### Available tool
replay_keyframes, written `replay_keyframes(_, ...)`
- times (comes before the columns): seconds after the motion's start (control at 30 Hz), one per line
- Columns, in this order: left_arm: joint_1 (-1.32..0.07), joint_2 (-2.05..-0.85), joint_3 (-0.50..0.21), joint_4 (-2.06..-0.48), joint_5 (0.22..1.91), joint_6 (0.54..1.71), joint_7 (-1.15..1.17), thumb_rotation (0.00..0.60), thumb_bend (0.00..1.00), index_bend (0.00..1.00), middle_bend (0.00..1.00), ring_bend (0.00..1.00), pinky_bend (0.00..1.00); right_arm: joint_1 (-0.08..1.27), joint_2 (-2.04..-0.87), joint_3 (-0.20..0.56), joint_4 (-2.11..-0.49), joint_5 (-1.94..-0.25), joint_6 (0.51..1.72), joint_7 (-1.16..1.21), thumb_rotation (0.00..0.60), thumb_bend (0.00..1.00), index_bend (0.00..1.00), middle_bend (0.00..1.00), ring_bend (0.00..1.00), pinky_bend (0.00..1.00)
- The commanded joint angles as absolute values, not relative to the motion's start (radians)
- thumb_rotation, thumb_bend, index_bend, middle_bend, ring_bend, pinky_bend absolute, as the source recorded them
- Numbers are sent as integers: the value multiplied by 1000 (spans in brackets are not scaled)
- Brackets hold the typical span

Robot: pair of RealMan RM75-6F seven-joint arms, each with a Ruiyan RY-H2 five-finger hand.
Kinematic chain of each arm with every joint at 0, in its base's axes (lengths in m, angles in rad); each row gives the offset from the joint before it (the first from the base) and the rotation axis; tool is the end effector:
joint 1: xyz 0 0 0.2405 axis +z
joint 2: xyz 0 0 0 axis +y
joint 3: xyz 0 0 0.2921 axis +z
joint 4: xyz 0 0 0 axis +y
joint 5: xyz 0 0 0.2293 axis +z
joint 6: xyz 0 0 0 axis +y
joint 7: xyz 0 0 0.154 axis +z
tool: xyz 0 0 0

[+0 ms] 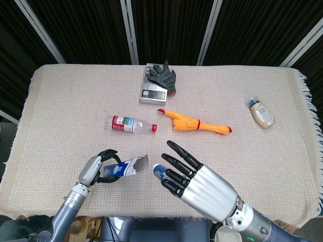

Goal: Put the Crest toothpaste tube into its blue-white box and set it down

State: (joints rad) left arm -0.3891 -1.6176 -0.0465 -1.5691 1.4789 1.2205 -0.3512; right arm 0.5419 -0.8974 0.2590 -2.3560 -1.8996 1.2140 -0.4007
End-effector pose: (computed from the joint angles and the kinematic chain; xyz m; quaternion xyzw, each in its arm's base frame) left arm -0.2112 0.2563 -0.0486 -0.5445 -0.5958 -0.5372 0.2448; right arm -0.0170 -0.2144 0.1782 0.7514 -0.0542 0.5925 0.2854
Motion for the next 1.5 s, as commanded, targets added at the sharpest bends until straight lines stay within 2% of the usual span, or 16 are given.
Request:
replay_keyframes(0.03, -399, -1644, -50, -1562, 1487, 1217, -348, 600, 311, 465, 432, 216, 200, 565, -944, 274, -2356, -1869, 1196, -429, 600, 350, 532, 573, 240, 0)
replay_keyframes(0.4, -411, -1662, -55, -1589, 1516, 1234, -324, 600, 311, 466, 432, 216, 200, 568, -1031, 268, -2356, -1807, 1189, -511, 600, 349, 532, 573, 240, 0)
replay_keyframes(1.5, -403, -1655, -41, -1607, 1538, 1261, -339, 600, 311, 465, 434, 216, 200, 568, -1096, 245, -2356, -1775, 1185, -544, 600, 352, 532, 573, 240, 0)
